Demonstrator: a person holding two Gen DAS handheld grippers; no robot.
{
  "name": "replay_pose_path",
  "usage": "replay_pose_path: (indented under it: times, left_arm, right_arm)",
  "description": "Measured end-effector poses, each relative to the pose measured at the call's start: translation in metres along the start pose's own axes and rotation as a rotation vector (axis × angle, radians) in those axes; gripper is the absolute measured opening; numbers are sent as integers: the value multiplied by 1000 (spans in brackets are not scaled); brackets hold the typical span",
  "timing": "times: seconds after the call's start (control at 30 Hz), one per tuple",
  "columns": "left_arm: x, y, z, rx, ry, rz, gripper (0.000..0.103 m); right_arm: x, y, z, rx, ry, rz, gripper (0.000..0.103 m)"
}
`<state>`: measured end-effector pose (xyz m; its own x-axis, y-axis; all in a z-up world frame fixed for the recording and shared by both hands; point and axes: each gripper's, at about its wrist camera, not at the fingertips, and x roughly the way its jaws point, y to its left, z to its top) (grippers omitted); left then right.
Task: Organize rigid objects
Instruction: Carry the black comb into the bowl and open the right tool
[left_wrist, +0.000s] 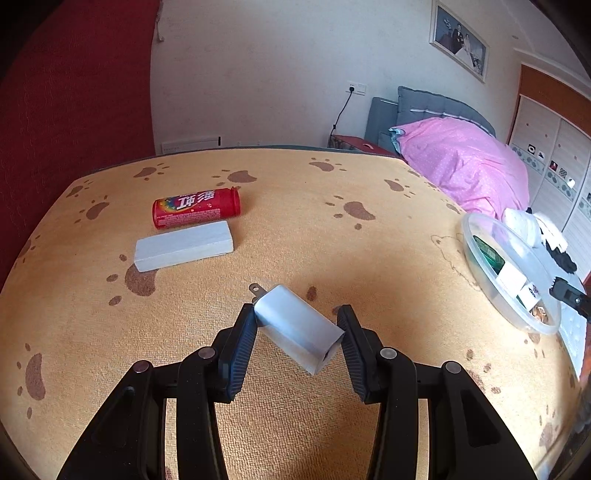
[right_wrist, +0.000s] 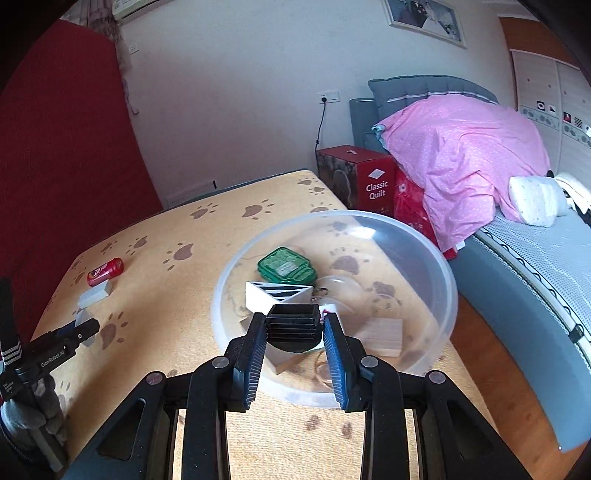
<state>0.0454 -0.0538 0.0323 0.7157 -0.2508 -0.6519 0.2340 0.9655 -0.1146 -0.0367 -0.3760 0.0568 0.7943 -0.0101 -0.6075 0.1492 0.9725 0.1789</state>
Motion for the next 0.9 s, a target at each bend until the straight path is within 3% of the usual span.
replay_pose_path:
  times: [0.23, 0.33, 0.63, 0.8, 0.9]
  left_arm:
    - [-1, -8, 0, 13, 5, -14, 46]
    - [0, -11, 0, 16, 10, -18, 46]
    - [-3, -29, 3, 43, 18, -45, 46]
    - [-6, -50, 7, 64, 13, -85, 46]
    - [-8, -64, 11, 82, 5, -108, 46]
  right_arm:
    - [-5, -24, 0, 39, -5, -52, 34]
    - [-3, -34, -2, 76, 2, -52, 44]
    - [-8, -50, -2, 129, -28, -87, 44]
    - [-12, -52, -3, 116, -63, -135, 45]
    - [-14, -48, -6, 88, -87, -154, 51]
